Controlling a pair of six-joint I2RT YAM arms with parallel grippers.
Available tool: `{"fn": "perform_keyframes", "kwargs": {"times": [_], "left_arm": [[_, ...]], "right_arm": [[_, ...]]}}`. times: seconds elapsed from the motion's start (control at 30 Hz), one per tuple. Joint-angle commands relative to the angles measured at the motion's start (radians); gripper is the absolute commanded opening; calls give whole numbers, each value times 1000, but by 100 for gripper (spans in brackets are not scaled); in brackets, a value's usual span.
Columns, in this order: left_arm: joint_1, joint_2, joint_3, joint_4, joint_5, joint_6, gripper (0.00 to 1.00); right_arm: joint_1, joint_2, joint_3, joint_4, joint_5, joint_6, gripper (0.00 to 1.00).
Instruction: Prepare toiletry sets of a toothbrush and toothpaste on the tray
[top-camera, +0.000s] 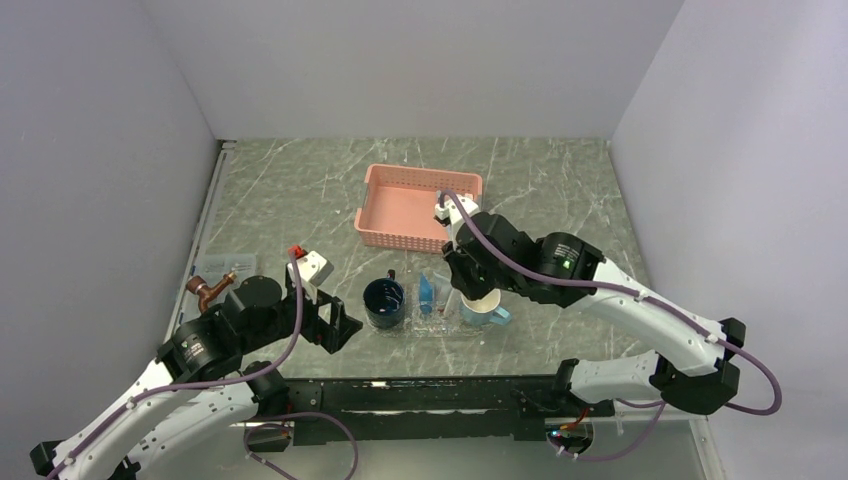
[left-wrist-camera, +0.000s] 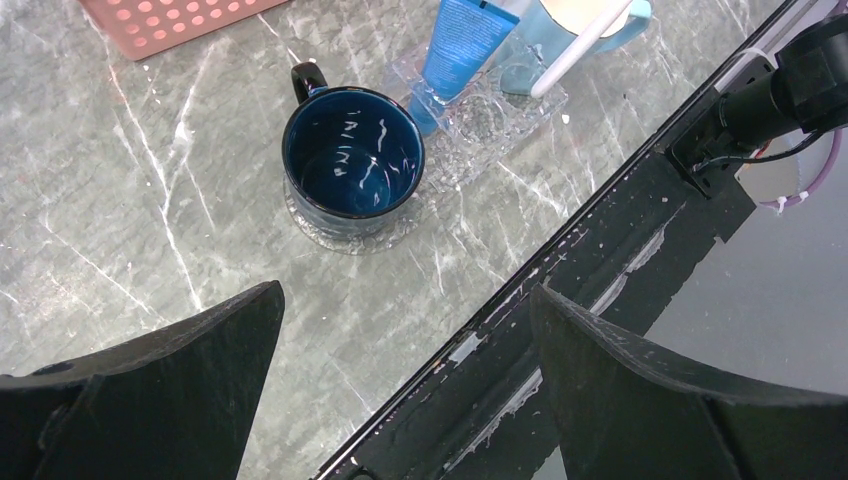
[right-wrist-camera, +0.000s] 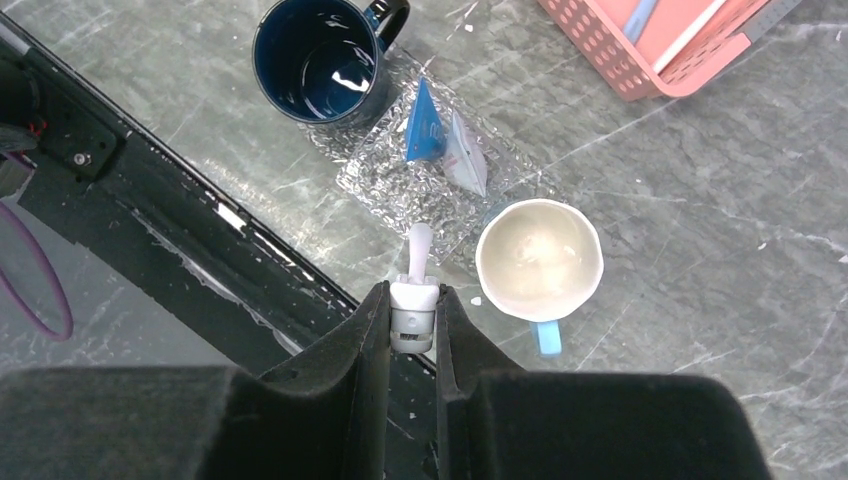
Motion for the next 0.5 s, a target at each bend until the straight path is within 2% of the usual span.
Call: {"fn": "perform_keyframes", "kwargs": {"times": [0.0,0.47], "left_arm": [[-2,-8,-3,46,4,-4,99],[-1,-7,-4,48,2,-6,100]], "right_arm": [[15,-5,-26,65,49,30,0],[29,-25,-172,185,86,66,0]]}}
